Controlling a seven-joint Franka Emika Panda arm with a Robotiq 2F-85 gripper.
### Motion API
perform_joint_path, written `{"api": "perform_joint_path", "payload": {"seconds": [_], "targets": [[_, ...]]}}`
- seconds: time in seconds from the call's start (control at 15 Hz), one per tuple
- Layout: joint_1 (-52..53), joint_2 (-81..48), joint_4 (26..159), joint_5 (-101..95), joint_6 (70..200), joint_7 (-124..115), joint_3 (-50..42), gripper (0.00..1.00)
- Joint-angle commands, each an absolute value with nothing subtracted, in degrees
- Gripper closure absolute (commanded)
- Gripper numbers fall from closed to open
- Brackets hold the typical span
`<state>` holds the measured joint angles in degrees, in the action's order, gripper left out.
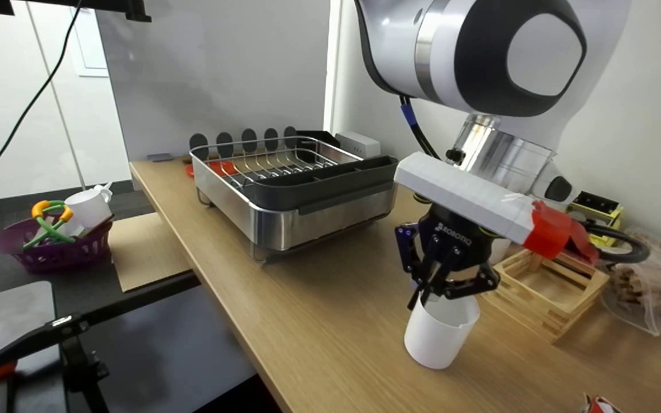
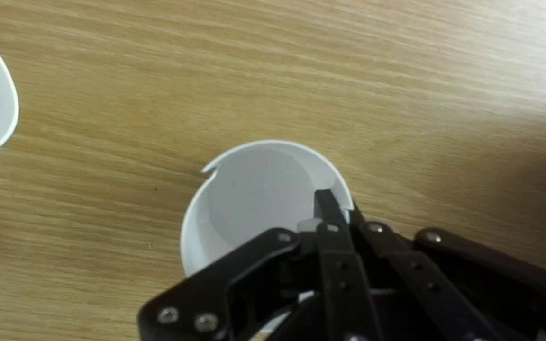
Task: Put the mug into the plate dryer
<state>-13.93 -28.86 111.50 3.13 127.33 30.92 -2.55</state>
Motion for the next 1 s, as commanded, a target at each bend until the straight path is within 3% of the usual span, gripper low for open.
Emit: {"api": "perform_joint_path", "payload": {"seconds": [0.0, 0.93], "targets": [[-13.2, -25.4, 116.0, 1.7, 130.1, 29.8, -2.0, 0.99], [-7.8, -8.6, 130.1, -7.2, 135.9, 22.0, -2.8, 0.99]]}}
